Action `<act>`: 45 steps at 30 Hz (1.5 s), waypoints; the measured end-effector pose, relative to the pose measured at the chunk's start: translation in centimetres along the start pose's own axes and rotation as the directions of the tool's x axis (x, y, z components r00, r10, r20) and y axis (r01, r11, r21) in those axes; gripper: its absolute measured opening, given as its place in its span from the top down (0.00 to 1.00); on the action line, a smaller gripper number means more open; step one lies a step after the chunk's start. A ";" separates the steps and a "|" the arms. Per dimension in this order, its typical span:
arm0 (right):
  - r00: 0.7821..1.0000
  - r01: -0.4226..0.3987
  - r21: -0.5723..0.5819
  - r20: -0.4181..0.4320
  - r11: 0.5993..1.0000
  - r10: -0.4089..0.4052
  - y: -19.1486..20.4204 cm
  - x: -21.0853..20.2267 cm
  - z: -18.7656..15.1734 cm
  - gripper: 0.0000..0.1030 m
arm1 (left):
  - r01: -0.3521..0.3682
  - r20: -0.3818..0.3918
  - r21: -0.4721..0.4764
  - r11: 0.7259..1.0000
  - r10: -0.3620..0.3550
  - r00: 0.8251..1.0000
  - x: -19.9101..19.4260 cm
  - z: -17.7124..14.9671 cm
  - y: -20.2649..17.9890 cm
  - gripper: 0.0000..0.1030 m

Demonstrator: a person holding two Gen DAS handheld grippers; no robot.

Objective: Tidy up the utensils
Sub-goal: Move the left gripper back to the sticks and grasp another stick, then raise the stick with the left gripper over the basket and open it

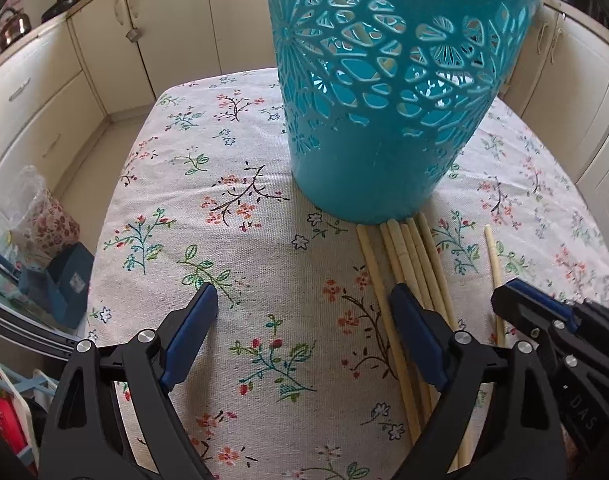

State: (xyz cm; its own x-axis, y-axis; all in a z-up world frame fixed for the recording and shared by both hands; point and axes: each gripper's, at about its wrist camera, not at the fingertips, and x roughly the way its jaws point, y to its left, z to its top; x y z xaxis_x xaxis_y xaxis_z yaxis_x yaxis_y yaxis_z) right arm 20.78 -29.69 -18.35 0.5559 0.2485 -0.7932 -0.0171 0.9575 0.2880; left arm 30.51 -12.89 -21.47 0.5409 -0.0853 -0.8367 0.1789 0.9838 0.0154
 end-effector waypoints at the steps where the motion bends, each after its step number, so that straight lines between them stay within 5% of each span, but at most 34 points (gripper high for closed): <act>1: 1.000 0.001 -0.001 0.000 1.000 -0.001 0.0 0.0 0.0 0.89 | 0.006 0.009 0.008 1.000 -0.006 1.000 -0.1 0.0 -0.1 0.22; 4: 1.000 0.004 -0.007 0.000 1.000 -0.004 0.1 0.0 0.0 0.89 | 0.041 0.030 0.053 0.998 -0.043 0.999 -0.3 -0.1 -0.7 0.41; 9: 1.000 0.005 -0.011 0.003 1.000 -0.005 0.2 0.0 0.0 0.89 | 0.135 0.032 0.161 0.978 -0.142 0.989 -0.6 -0.1 -1.5 0.90; 11: 1.000 0.003 -0.009 0.003 1.000 -0.003 0.1 0.0 0.0 0.89 | 0.168 0.019 0.157 0.973 -0.173 0.985 -0.5 0.1 -0.9 0.94; 20: 1.000 0.007 -0.008 0.005 1.000 -0.007 0.1 0.0 0.1 0.89 | 0.196 -0.046 0.074 0.978 -0.193 0.980 -0.4 0.5 1.7 0.95; 28: 1.000 0.006 -0.008 0.006 1.000 -0.006 0.1 0.1 0.1 0.89 | 0.150 -0.056 0.128 0.980 -0.143 0.988 -0.3 1.2 1.2 0.94; 37: 1.000 0.005 -0.012 0.014 1.000 -0.004 0.1 0.1 0.1 0.89 | 0.092 -0.011 0.184 0.979 -0.091 0.996 -1.3 0.5 0.3 0.95; 45: 1.000 -0.006 0.001 0.016 1.000 0.006 -0.1 0.1 0.1 0.88 | 0.145 0.031 0.188 0.971 -0.154 0.988 -4.6 -0.4 0.7 0.95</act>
State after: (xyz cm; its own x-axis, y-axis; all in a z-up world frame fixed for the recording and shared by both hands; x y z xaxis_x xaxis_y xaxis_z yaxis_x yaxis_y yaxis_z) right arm 20.97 -29.78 -18.40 0.5688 0.2523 -0.7828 -0.0199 0.9557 0.2937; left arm 27.85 -11.72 -17.86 0.5318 -0.2404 -0.8121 0.4072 0.9133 -0.0037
